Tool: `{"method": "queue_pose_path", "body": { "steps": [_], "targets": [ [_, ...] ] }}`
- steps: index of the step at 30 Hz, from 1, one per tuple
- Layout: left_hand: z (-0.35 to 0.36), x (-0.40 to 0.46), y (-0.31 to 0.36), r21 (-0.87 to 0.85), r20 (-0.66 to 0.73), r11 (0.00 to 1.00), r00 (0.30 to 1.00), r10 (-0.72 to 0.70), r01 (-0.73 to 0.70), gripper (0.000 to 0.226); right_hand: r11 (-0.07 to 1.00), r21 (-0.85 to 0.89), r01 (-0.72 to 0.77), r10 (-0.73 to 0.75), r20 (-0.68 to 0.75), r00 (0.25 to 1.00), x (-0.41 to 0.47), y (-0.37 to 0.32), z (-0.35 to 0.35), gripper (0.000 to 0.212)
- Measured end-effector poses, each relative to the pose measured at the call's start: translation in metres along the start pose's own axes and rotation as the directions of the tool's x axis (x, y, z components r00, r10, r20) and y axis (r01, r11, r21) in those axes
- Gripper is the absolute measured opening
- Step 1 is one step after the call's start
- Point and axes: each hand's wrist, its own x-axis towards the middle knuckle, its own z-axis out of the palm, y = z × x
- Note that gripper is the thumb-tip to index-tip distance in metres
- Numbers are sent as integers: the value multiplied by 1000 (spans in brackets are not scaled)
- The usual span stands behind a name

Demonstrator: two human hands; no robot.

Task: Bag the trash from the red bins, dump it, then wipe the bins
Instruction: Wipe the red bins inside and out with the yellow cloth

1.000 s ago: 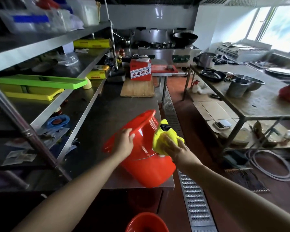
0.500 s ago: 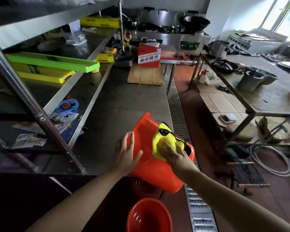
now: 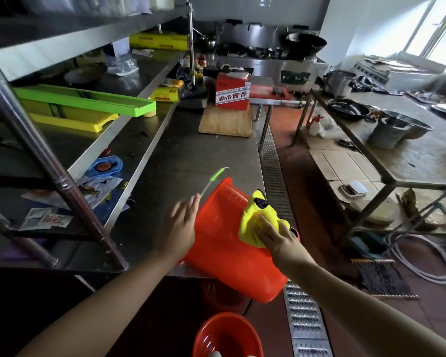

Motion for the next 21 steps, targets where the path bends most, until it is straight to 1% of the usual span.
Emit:
{"method": "queue_pose_path", "body": {
  "steps": [1, 2, 3, 4, 5, 6, 7, 9, 13, 16, 18, 21],
  "targets": [
    [-3, 0, -5, 63, -12, 998, 1000, 6, -5, 72, 1000, -12, 17, -17, 1, 1000, 1, -3, 1, 77],
    [-4, -1, -8, 121, -19, 991, 998, 62, -59, 69, 999, -28, 36, -36, 2, 999, 2, -5, 2, 76],
    [-2, -1, -9, 153, -14, 978, 989, 147, -143, 64, 998, -41, 57, -57, -6, 998, 4, -7, 3, 74],
    [1, -2, -7, 151, 4, 965, 976, 217, -215, 58, 996, -49, 74, -75, -13, 997, 5, -9, 3, 73],
    [4, -2, -4, 120, 21, 963, 971, 240, -241, 53, 994, -59, 87, -88, -19, 996, 7, -11, 3, 72],
    [6, 0, 0, 68, 33, 975, 977, 211, -212, 49, 993, -69, 95, -97, -17, 995, 10, -12, 4, 72],
    [8, 1, 4, 17, 53, 988, 987, 150, -151, 48, 992, -79, 101, -102, -18, 995, 12, -12, 4, 72],
    [10, 5, 6, -39, 102, 997, 993, 65, -61, 52, 991, -90, 97, -100, -20, 995, 15, -13, 4, 70],
    [13, 12, -4, -93, 220, 996, 975, 23, -3, 62, 994, -82, 75, -79, -44, 996, 20, -20, 2, 60],
    [12, 24, -14, -187, 267, 979, 963, -30, 83, 66, 1000, -23, 7, -8, -43, 999, 31, -32, -2, 60],
    [10, 34, -19, -221, 281, 969, 959, -42, 107, 65, 1000, 19, -25, 26, -59, 998, 42, -43, -5, 58],
    [8, 43, -27, -272, 296, 956, 955, -23, 108, 58, 999, -6, -45, 44, -78, 996, 51, -60, -3, 62]
  ]
}}
